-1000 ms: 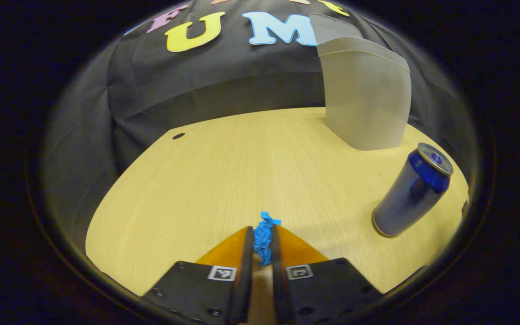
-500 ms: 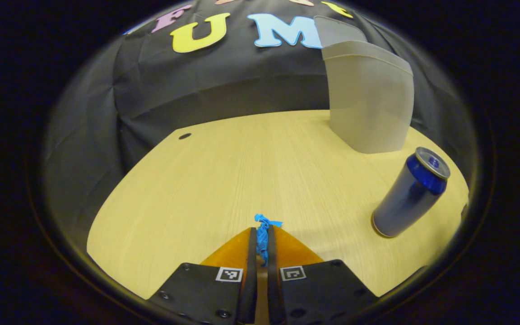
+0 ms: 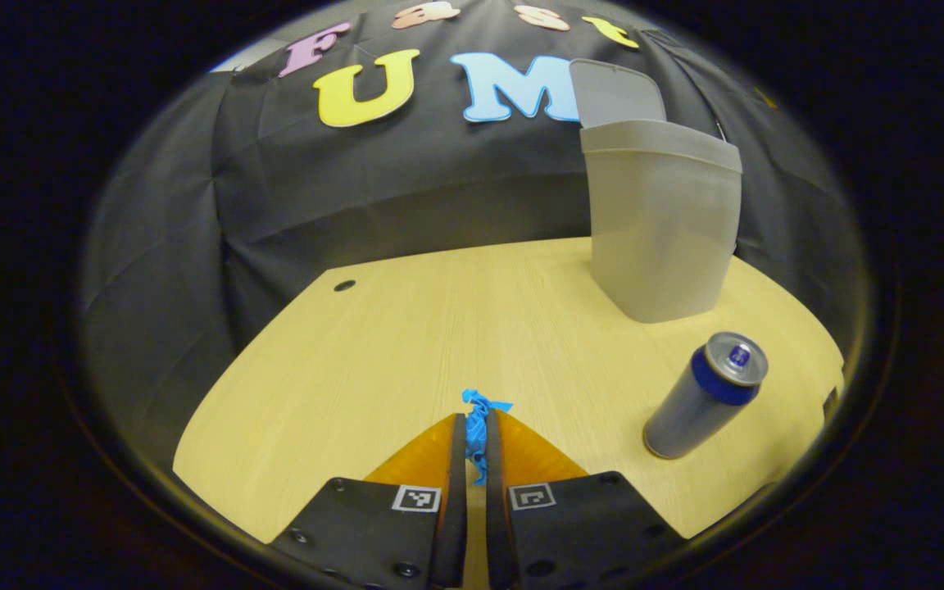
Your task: Press the lid of the desktop garbage bin to open it, pick up the crumpled paper on the desktop and throw it into the bin, then pick up the pop can on the desktop and drop it into the bin, and finally close the garbage bin lid.
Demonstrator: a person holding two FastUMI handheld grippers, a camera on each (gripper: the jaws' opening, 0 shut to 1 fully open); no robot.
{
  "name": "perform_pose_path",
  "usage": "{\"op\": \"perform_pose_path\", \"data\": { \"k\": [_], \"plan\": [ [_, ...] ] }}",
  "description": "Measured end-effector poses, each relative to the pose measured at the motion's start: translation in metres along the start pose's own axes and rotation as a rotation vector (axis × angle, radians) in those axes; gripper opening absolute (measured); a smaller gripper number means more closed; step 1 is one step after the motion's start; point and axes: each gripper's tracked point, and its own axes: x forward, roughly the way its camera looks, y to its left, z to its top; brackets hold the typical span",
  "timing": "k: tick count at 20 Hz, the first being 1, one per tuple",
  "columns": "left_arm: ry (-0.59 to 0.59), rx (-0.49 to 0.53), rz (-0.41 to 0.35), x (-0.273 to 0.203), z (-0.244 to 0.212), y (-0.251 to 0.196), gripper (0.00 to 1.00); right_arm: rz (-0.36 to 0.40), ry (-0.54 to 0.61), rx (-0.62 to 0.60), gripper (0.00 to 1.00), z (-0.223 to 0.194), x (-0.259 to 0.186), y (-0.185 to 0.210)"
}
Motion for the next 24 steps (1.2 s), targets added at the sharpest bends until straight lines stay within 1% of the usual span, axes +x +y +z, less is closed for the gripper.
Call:
{"op": "perform_pose_path", "data": {
  "k": [6,10,13,14,15,17,19,20,22,23,24],
  "plan": [
    [-0.105,-0.003,-0.035,-0.021,0.063,-0.018,0.16,-0.047,-0.01,0.005,0.93,-0.004,-0.007,-0.017],
    [-0.171,-0.003,-0.086,-0.027,0.106,-0.033,0.16,-0.097,-0.034,-0.031,0.93,-0.001,-0.013,-0.03],
    [-0.226,0.007,-0.129,-0.031,0.139,-0.049,0.16,-0.109,-0.042,-0.029,0.93,-0.001,-0.019,-0.034],
    [-0.241,-0.003,-0.146,-0.032,0.149,-0.057,0.18,-0.112,-0.043,-0.031,0.93,0.0,-0.019,-0.035],
    [-0.253,-0.016,-0.164,-0.033,0.159,-0.064,0.16,-0.117,-0.043,-0.034,0.93,0.0,-0.021,-0.037],
    [-0.282,-0.035,-0.192,-0.037,0.177,-0.074,0.16,-0.129,-0.046,-0.04,0.93,0.002,-0.022,-0.042],
    [-0.311,-0.033,-0.211,-0.04,0.196,-0.083,0.18,-0.142,-0.05,-0.038,0.93,0.004,-0.026,-0.046],
    [-0.324,-0.029,-0.219,-0.04,0.203,-0.087,0.16,-0.151,-0.051,-0.038,0.93,0.004,-0.027,-0.049],
    [-0.35,-0.026,-0.236,-0.041,0.22,-0.093,0.16,-0.168,-0.05,-0.04,0.93,0.004,-0.029,-0.055],
    [-0.361,-0.027,-0.245,-0.041,0.227,-0.096,0.18,-0.174,-0.047,-0.038,0.93,0.003,-0.031,-0.056],
    [-0.374,-0.027,-0.255,-0.041,0.235,-0.101,0.18,-0.18,-0.045,-0.036,0.93,0.002,-0.033,-0.057]
  ]
}}
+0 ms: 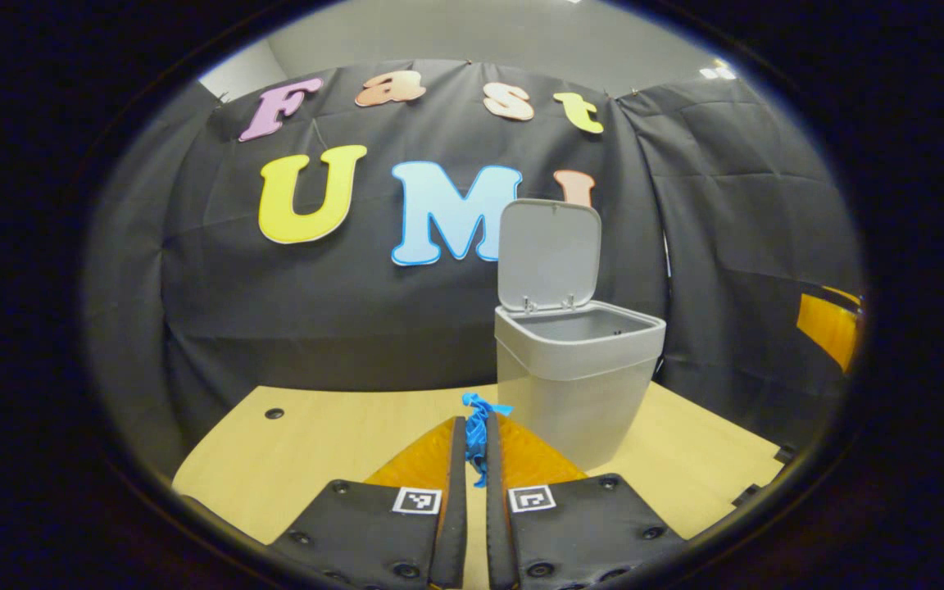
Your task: Press the lid of the desktop garbage bin to open it, pick up the crumpled paper on the desktop and throw it into the bin, then pick up the pop can on the desktop and drop it into the bin, and finally close the garbage bin lid.
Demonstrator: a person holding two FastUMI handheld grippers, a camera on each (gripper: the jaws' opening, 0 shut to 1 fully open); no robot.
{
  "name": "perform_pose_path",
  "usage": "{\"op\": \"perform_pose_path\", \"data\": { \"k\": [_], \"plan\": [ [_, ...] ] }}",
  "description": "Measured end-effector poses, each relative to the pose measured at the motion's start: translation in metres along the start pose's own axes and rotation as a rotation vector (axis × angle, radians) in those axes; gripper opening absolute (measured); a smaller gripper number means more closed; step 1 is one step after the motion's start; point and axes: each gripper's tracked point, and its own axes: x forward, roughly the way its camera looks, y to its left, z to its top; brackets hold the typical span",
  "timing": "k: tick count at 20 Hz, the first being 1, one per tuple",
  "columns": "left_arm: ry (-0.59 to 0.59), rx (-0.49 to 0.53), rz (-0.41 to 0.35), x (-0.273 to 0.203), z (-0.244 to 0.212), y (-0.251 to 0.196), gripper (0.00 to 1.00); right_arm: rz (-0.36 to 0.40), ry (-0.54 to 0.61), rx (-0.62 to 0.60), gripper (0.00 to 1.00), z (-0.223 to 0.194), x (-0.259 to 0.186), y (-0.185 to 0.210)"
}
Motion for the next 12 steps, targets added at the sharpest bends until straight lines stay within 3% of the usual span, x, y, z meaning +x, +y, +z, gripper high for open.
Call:
{"op": "perform_pose_path", "data": {
  "k": [12],
  "plan": [
    [-0.1,0.018,-0.102,0.072,0.066,-0.056,0.17,-0.077,0.036,-0.001,0.93,-0.011,-0.008,-0.021]
  ]
}}
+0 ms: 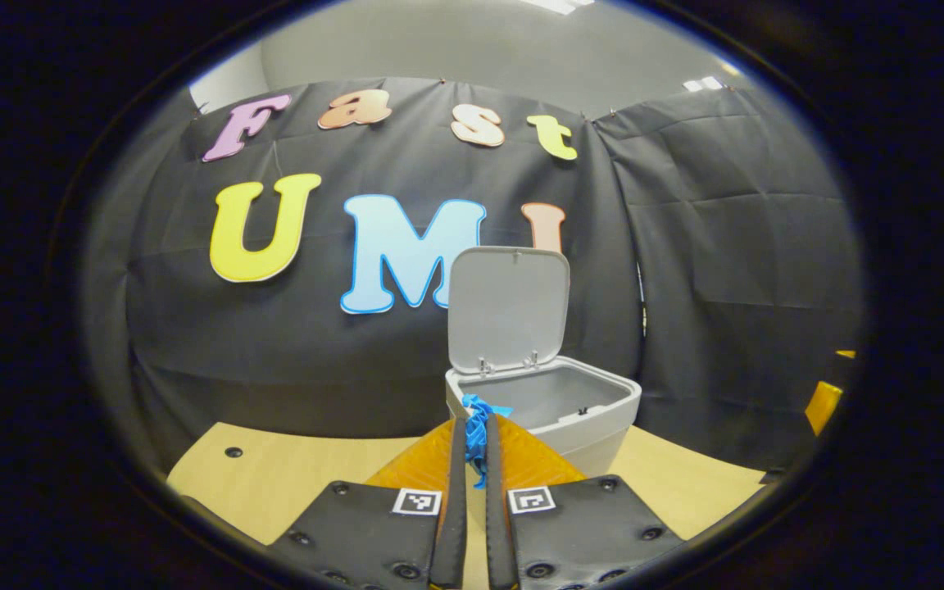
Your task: Press the lid of the desktop garbage bin to open it, pick up the crumpled paper on the desktop and throw it into the bin, then pick up the pop can on the desktop and drop it into the bin, and finally close the garbage bin lid.
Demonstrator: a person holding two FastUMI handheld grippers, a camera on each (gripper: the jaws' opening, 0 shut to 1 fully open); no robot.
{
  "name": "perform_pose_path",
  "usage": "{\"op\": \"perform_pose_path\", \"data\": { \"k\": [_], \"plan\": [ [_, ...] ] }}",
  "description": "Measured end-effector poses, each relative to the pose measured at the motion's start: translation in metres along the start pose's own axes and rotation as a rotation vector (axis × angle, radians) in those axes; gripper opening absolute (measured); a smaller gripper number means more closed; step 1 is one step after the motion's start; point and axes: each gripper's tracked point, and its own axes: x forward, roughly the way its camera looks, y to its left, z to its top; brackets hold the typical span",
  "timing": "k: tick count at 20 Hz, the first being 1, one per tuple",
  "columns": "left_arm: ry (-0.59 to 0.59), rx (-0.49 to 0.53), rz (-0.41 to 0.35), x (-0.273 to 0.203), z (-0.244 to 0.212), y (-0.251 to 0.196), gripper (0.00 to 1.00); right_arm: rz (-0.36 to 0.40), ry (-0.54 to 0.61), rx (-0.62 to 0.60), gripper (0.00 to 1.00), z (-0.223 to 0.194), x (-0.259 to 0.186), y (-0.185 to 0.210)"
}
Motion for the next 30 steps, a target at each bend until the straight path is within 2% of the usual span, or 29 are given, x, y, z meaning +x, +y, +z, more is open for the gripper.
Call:
{"op": "perform_pose_path", "data": {
  "k": [11,14,15,16,19,20,21,22,23,24,26,27,28,29,30],
  "plan": [
    [0.055,0.084,-0.033,0.079,-0.013,-0.028,0.16,-0.069,0.031,-0.01,0.93,-0.011,0.001,-0.015],
    [0.057,0.107,-0.039,0.097,-0.016,-0.036,0.24,-0.086,0.045,-0.017,0.93,-0.015,0.0,-0.019],
    [0.07,0.116,-0.046,0.102,-0.02,-0.04,0.22,-0.09,0.05,-0.014,0.93,-0.018,0.0,-0.02],
    [0.082,0.123,-0.049,0.105,-0.023,-0.042,0.29,-0.092,0.051,-0.012,0.93,-0.017,0.0,-0.019],
    [0.102,0.124,-0.067,0.105,-0.029,-0.049,0.41,-0.102,0.052,-0.022,0.93,-0.018,-0.001,-0.022],
    [0.103,0.123,-0.071,0.104,-0.029,-0.05,0.48,-0.104,0.049,-0.026,0.93,-0.017,-0.001,-0.022],
    [0.101,0.122,-0.073,0.105,-0.029,-0.05,0.34,-0.104,0.045,-0.03,0.93,-0.016,0.0,-0.022],
    [0.1,0.114,-0.09,0.105,-0.029,-0.053,0.53,-0.102,0.046,-0.035,0.93,-0.016,0.001,-0.021],
    [0.097,0.109,-0.093,0.105,-0.028,-0.053,0.55,-0.1,0.046,-0.04,0.93,-0.017,0.001,-0.02],
    [0.095,0.098,-0.108,0.105,-0.027,-0.057,0.64,-0.097,0.047,-0.042,0.93,-0.018,0.002,-0.019],
    [0.092,0.078,-0.127,0.105,-0.026,-0.061,0.65,-0.093,0.047,-0.043,0.93,-0.017,0.005,-0.016],
    [0.087,0.07,-0.135,0.102,-0.024,-0.061,0.82,-0.091,0.044,-0.044,0.93,-0.016,0.007,-0.015],
    [0.078,0.066,-0.135,0.101,-0.021,-0.061,0.82,-0.088,0.042,-0.044,0.93,-0.016,0.007,-0.015],
    [0.071,0.064,-0.132,0.099,-0.019,-0.06,0.9,-0.084,0.038,-0.043,0.93,-0.015,0.007,-0.013],
    [0.066,0.061,-0.134,0.097,-0.018,-0.059,0.88,-0.079,0.036,-0.042,0.93,-0.015,0.008,-0.012]
  ]
}}
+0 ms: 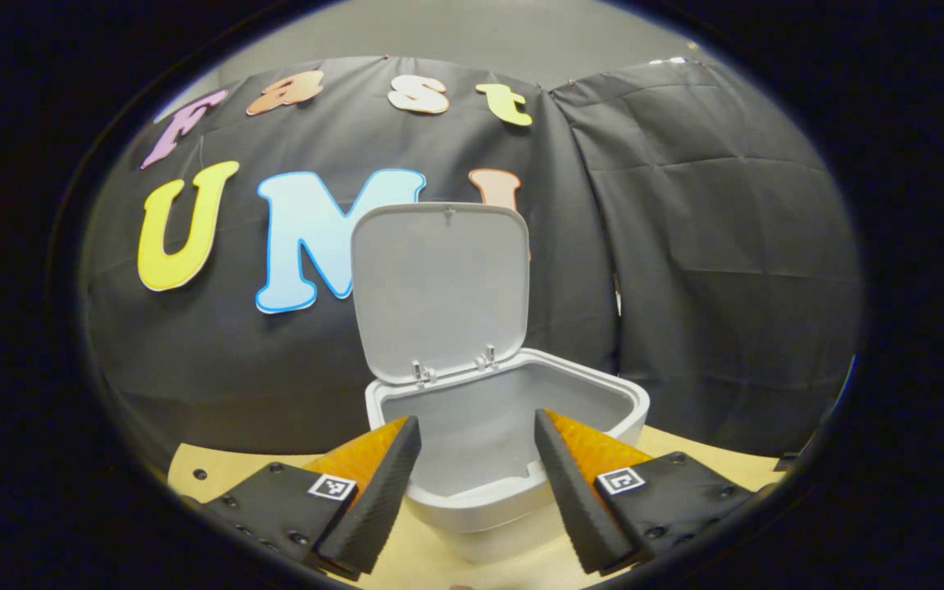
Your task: Press the lid of the desktop garbage bin to open it, pick up the crumpled paper on the desktop and throw it into the bin, then pick up the pop can on the desktop and drop it into the bin, and finally close the garbage bin lid.
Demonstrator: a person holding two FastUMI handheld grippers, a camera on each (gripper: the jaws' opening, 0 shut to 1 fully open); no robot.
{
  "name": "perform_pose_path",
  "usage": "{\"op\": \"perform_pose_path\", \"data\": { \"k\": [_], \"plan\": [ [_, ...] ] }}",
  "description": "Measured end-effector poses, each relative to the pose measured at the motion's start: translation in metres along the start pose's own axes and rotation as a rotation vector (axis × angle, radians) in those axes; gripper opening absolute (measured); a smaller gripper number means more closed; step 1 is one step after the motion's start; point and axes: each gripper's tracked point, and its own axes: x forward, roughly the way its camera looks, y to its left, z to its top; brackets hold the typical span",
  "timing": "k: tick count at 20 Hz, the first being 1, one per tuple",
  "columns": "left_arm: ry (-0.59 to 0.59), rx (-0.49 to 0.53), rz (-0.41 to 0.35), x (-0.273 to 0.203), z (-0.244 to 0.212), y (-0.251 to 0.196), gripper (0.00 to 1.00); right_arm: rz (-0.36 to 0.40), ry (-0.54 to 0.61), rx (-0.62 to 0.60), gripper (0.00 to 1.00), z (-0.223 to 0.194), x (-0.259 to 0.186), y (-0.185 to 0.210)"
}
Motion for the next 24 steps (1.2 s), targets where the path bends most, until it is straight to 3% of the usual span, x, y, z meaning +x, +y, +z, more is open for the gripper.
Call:
{"op": "perform_pose_path", "data": {
  "k": [1,2,3,9,10,13,14,15,24],
  "plan": [
    [-0.004,0.0,0.002,-0.002,0.001,-0.001,1.0,0.006,-0.003,0.004,0.93,0.001,0.0,0.002],
    [-0.007,0.0,0.005,-0.006,0.001,0.0,0.96,0.011,-0.006,0.007,0.93,0.002,0.001,0.003],
    [-0.01,-0.002,0.01,-0.008,0.0,0.002,1.0,0.018,-0.011,0.009,0.93,0.003,0.002,0.005],
    [-0.01,-0.046,0.008,-0.036,-0.004,0.008,1.0,0.059,-0.027,0.025,0.93,0.006,0.006,0.018],
    [-0.013,-0.048,0.01,-0.043,-0.004,0.01,1.0,0.066,-0.032,0.025,1.0,0.007,0.007,0.02],
    [-0.027,-0.061,0.027,-0.061,-0.001,0.017,1.0,0.091,-0.049,0.023,1.0,0.012,0.005,0.028],
    [-0.03,-0.067,0.032,-0.068,0.0,0.018,0.96,0.105,-0.052,0.026,0.93,0.013,0.004,0.033],
    [-0.032,-0.072,0.037,-0.073,-0.001,0.021,1.0,0.119,-0.057,0.031,0.93,0.014,0.003,0.037],
    [-0.037,-0.101,0.121,-0.135,-0.008,0.051,1.0,0.256,-0.091,0.05,0.93,0.024,-0.008,0.076]
  ]
}}
